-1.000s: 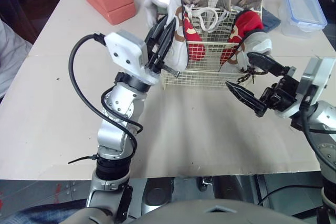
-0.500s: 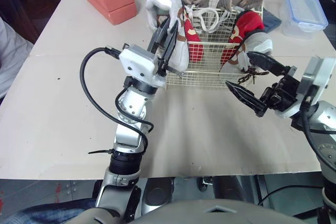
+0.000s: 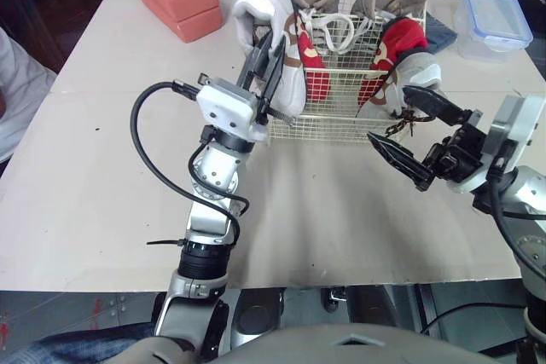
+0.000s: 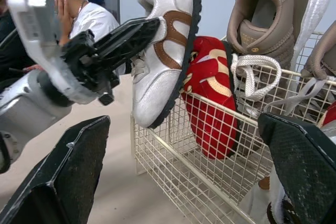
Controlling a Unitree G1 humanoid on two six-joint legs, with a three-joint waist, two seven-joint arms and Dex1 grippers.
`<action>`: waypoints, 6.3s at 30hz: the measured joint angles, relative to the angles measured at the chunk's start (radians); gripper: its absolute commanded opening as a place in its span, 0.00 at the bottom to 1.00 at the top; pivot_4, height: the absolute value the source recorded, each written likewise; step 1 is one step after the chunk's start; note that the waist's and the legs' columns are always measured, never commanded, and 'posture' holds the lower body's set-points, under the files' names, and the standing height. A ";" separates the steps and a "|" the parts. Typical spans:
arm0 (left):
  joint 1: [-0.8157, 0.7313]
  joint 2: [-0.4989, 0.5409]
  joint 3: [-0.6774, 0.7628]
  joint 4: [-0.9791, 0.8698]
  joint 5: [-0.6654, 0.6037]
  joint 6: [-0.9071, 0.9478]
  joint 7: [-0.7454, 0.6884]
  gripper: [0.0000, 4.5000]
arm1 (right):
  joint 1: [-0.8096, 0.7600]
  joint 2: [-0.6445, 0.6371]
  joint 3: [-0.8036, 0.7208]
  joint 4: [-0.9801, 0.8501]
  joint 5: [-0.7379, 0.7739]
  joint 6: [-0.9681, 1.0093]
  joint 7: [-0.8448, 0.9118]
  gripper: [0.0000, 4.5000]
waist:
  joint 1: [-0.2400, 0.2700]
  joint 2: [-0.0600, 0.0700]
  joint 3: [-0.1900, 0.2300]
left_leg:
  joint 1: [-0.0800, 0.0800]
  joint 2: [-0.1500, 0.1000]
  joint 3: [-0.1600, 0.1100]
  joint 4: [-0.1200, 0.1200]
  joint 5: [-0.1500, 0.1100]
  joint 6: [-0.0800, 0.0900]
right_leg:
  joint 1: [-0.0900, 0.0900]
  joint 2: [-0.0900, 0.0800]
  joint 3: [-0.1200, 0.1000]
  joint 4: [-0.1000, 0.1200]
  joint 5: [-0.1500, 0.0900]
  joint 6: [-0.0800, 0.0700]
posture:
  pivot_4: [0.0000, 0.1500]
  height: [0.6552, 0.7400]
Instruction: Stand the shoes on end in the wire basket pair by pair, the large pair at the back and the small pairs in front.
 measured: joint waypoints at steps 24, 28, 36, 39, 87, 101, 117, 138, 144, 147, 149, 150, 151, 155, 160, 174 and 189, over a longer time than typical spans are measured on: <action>-0.050 -0.024 -0.022 -0.001 -0.065 0.019 -0.031 0.02 | -0.054 0.022 0.048 0.000 -0.016 0.022 -0.043 1.00 | -0.001 0.000 0.001 | -0.001 0.000 0.000 0.000 0.000 0.000 | 0.000 0.000 0.000 -0.001 0.000 0.000 | 1.00 0.36; -0.025 -0.022 -0.066 -0.056 -0.137 0.076 -0.097 0.02 | -0.114 0.047 0.128 0.001 -0.015 0.106 -0.110 1.00 | -0.001 0.000 0.001 | -0.001 0.000 0.000 -0.001 0.000 0.000 | -0.001 0.000 0.000 -0.001 0.000 0.000 | 1.00 0.36; -0.010 -0.024 -0.095 -0.107 -0.193 0.132 -0.156 0.02 | -0.206 0.103 0.167 0.029 0.001 0.213 -0.202 1.00 | 0.000 0.001 0.001 | -0.001 0.000 0.000 -0.001 0.000 0.000 | -0.001 0.000 -0.001 -0.002 0.000 0.000 | 1.00 0.36; -0.007 -0.024 -0.100 -0.115 -0.211 0.150 -0.171 0.02 | -0.218 0.103 0.173 0.042 -0.014 0.239 -0.218 1.00 | -0.001 0.001 0.001 | -0.001 0.000 0.000 -0.003 0.000 0.000 | -0.001 0.000 0.000 -0.004 0.000 0.000 | 1.00 0.36; 0.052 0.125 0.099 -0.286 -0.555 0.516 -0.263 0.99 | -0.221 0.163 0.124 0.114 -0.045 0.209 -0.116 0.00 | -0.003 0.003 0.002 | 0.000 0.000 0.000 -0.011 0.000 0.000 | 0.000 0.002 0.000 -0.012 0.002 -0.002 | 1.00 0.36; -0.013 0.135 0.093 -0.230 -0.581 0.572 -0.345 0.24 | -0.212 0.159 0.144 0.114 -0.053 0.199 -0.098 0.00 | -0.003 0.003 0.002 | 0.000 0.000 0.001 -0.011 0.001 -0.002 | 0.000 0.002 0.000 -0.012 0.003 -0.004 | 1.00 0.36; 0.048 0.074 0.148 -0.305 -0.574 0.538 -0.234 0.00 | -0.153 0.103 0.114 0.095 -0.016 0.171 -0.020 0.99 | -0.002 0.003 0.002 | 0.000 0.000 0.001 -0.011 0.001 -0.001 | 0.000 0.002 0.001 -0.012 0.003 -0.004 | 1.00 0.36; 0.227 -0.026 0.062 -0.240 -0.158 0.196 -0.049 0.00 | -0.052 0.019 -0.028 0.042 0.110 0.162 0.001 0.99 | -0.002 0.003 0.002 | 0.000 0.000 0.001 -0.011 0.000 0.000 | 0.000 0.002 0.000 -0.012 0.002 -0.003 | 1.00 0.36; 0.256 -0.025 0.050 -0.179 -0.115 0.138 -0.047 0.00 | -0.022 0.007 -0.034 0.016 0.139 0.163 -0.021 0.99 | -0.002 0.003 0.002 | 0.000 0.001 0.001 -0.011 0.000 0.000 | 0.000 0.002 0.000 -0.012 0.001 -0.001 | 1.00 0.36; 0.277 -0.017 0.035 -0.168 -0.110 0.144 -0.053 0.00 | -0.017 0.001 -0.035 0.015 0.142 0.162 -0.028 0.99 | -0.002 0.003 0.002 | 0.000 0.001 0.001 -0.011 0.000 0.000 | 0.000 0.002 0.000 -0.012 0.001 -0.001 | 1.00 0.36; 0.284 -0.006 0.031 -0.167 -0.114 0.152 -0.063 0.00 | -0.015 0.001 -0.035 0.016 0.142 0.160 -0.030 0.99 | -0.002 0.003 0.002 | 0.000 0.001 0.000 -0.011 0.000 0.000 | 0.000 0.002 0.000 -0.012 0.001 -0.001 | 1.00 0.36; 0.285 0.001 0.032 -0.169 -0.121 0.159 -0.068 0.00 | -0.013 0.001 -0.035 0.016 0.140 0.158 -0.028 0.99 | -0.002 0.003 0.002 | 0.000 0.001 0.000 -0.011 0.000 0.000 | 0.000 0.002 0.000 -0.012 0.001 0.000 | 1.00 0.36; 0.289 0.012 0.032 -0.175 -0.130 0.180 -0.074 0.00 | -0.006 0.002 -0.035 0.016 0.135 0.145 -0.020 0.99 | -0.002 0.003 0.002 | 0.000 0.001 0.000 -0.012 0.000 0.000 | 0.000 0.002 0.000 -0.012 0.001 0.000 | 1.00 0.36; 0.308 0.041 0.030 -0.187 -0.157 0.254 -0.090 0.00 | 0.010 0.004 -0.035 0.016 0.118 0.106 -0.001 0.99 | -0.003 0.004 0.001 | 0.001 0.001 0.001 -0.012 0.000 0.000 | 0.000 0.002 0.001 -0.012 0.001 0.000 | 1.00 0.36; 0.322 0.056 0.031 -0.213 -0.248 0.317 -0.135 0.25 | 0.032 0.005 -0.035 0.016 0.105 0.071 0.014 1.00 | -0.004 0.007 -0.001 | 0.001 0.001 0.001 -0.012 0.000 0.000 | 0.000 0.003 0.001 -0.012 0.000 0.000 | 1.00 0.36; 0.432 0.090 0.070 -0.253 -0.419 0.358 -0.258 0.99 | 0.138 0.003 -0.058 0.021 0.087 0.007 0.068 1.00 | -0.001 0.007 -0.001 | 0.001 0.001 0.001 -0.012 0.000 0.000 | 0.000 0.002 0.000 -0.012 0.000 0.000 | 1.00 0.36; 0.701 0.354 0.136 -0.295 -0.449 0.472 -0.435 0.99 | 0.414 -0.057 -0.114 0.447 -0.212 -0.342 0.423 1.00 | -0.001 0.009 -0.001 | 0.002 0.001 0.001 -0.012 0.000 0.000 | 0.000 0.003 0.001 -0.012 -0.003 -0.004 | 1.00 0.36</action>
